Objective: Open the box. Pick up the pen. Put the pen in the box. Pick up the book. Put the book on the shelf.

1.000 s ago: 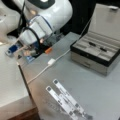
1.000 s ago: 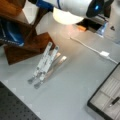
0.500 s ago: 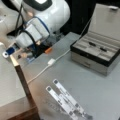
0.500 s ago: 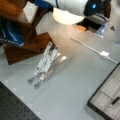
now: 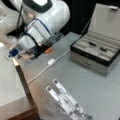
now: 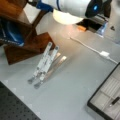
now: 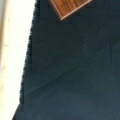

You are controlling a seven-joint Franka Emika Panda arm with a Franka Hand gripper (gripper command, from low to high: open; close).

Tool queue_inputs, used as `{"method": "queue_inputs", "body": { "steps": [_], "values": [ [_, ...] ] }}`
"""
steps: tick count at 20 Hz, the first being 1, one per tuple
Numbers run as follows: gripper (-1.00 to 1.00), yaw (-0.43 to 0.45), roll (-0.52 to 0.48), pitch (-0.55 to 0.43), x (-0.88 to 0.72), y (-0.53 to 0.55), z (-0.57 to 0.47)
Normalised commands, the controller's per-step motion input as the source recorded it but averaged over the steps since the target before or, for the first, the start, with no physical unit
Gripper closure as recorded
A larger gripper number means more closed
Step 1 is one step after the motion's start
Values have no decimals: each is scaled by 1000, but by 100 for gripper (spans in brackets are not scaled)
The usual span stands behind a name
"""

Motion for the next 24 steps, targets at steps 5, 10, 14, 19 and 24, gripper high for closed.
{"method": "queue_inputs", "body": {
  "steps": [5, 10, 14, 19, 24],
  "values": [
    [-100, 8, 61, -79, -58, 201, -37],
    [-100, -131, 126, -94, -12, 369, -85],
    [-100, -249, 194, -98, 125, 584, -72],
    [-100, -341, 198, -94, 278, 594, -63],
    [-100, -440, 199, -79, 366, 460, -113]
  ]
}}
